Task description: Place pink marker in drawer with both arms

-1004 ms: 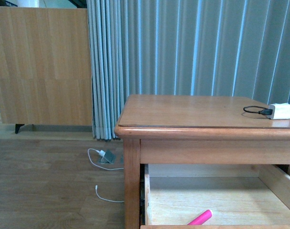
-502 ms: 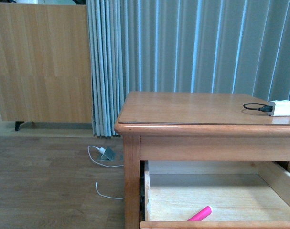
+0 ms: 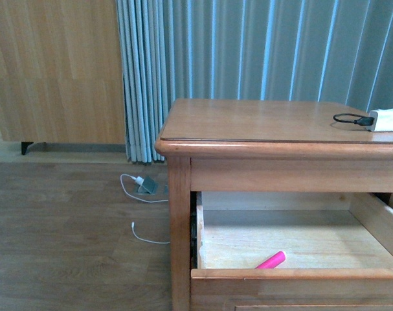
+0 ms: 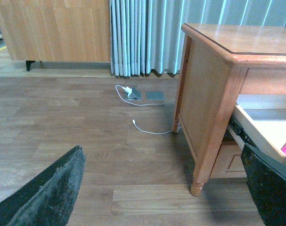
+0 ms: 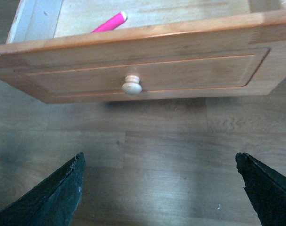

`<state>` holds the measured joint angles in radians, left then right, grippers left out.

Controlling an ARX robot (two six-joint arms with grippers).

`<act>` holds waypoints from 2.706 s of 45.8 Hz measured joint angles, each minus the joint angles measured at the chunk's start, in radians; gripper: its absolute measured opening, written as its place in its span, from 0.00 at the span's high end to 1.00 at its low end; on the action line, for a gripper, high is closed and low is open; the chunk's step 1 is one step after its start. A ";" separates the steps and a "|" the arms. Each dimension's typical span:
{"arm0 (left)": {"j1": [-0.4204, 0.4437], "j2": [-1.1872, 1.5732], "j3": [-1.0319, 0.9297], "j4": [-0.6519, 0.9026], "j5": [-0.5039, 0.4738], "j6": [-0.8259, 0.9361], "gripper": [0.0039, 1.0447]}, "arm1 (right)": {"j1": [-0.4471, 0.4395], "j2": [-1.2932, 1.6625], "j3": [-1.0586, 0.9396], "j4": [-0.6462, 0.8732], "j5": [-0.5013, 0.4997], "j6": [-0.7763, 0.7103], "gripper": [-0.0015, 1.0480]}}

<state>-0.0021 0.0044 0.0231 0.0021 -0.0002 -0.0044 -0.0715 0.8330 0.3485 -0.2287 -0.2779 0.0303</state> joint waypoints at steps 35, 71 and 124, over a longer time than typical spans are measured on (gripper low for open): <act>0.000 0.000 0.000 0.000 0.000 0.000 0.06 | 0.244 0.804 0.304 0.592 0.281 0.087 0.08; 0.000 0.000 0.000 0.000 0.000 0.000 0.06 | 0.233 1.194 0.661 0.785 0.345 0.082 0.08; 0.000 0.000 0.000 0.000 0.000 0.000 0.06 | 0.185 1.188 0.623 0.904 0.219 0.061 0.08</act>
<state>-0.0021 0.0044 0.0231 0.0021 -0.0002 -0.0044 0.1139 2.0209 0.9718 0.6758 -0.0593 0.0917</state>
